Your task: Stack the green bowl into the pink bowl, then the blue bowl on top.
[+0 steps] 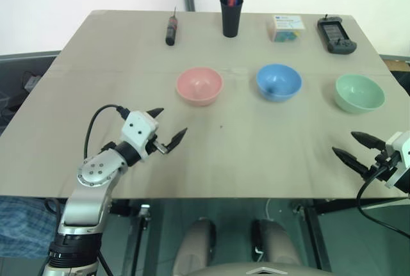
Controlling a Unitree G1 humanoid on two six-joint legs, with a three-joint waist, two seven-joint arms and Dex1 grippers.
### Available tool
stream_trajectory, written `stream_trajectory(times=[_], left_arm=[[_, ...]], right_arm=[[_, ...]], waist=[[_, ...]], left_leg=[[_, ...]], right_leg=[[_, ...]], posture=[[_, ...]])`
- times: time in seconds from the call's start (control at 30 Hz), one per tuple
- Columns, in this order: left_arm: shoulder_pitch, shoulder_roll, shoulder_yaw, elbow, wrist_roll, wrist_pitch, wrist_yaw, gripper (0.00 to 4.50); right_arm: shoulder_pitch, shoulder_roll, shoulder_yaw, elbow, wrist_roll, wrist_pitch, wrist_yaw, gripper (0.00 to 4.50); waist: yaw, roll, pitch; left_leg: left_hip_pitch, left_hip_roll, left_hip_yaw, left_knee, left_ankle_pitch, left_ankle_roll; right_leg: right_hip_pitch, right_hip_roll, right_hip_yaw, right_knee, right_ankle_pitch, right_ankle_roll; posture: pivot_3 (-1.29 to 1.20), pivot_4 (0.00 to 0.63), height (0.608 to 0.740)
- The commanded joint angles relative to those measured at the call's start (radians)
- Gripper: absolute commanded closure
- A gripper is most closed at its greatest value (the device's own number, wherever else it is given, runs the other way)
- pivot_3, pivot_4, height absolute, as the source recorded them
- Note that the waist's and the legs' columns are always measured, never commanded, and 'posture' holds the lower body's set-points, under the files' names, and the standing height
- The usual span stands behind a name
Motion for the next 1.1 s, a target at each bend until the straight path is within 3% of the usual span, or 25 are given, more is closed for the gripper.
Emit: stream_trajectory(times=[0.03,0.8,1.1], left_arm=[[-0.004,-0.003,0.019,-0.039,-0.028,-0.005,0.003,0.0],[-0.043,-0.021,-0.018,-0.025,-0.009,-0.002,0.013,0.0],[-0.135,-0.033,-0.078,0.042,0.068,-0.034,0.038,0.0]], right_arm=[[0.004,0.0,-0.034,-0.018,0.006,-0.02,0.005,0.9],[-0.023,0.001,-0.043,-0.04,0.016,-0.012,-0.006,0.9],[-0.054,-0.004,-0.022,-0.221,0.16,0.114,-0.006,0.9]], waist=[[0.0,0.0,0.0],[0.0,0.0,0.0],[0.0,0.0,0.0]], left_leg=[[0.0,0.0,0.0,0.0,0.0,0.0],[0.0,0.0,0.0,0.0,0.0,0.0],[0.001,0.0,0.0,0.001,0.0,0.0]], right_leg=[[0.0,0.0,0.0,0.0,0.0,0.0],[0.0,0.0,0.0,0.001,0.0,0.0],[0.0,0.0,0.0,0.002,0.0,0.0]], posture=[[0.0,0.15,0.74],[0.0,0.15,0.74],[0.0,0.15,0.74]])
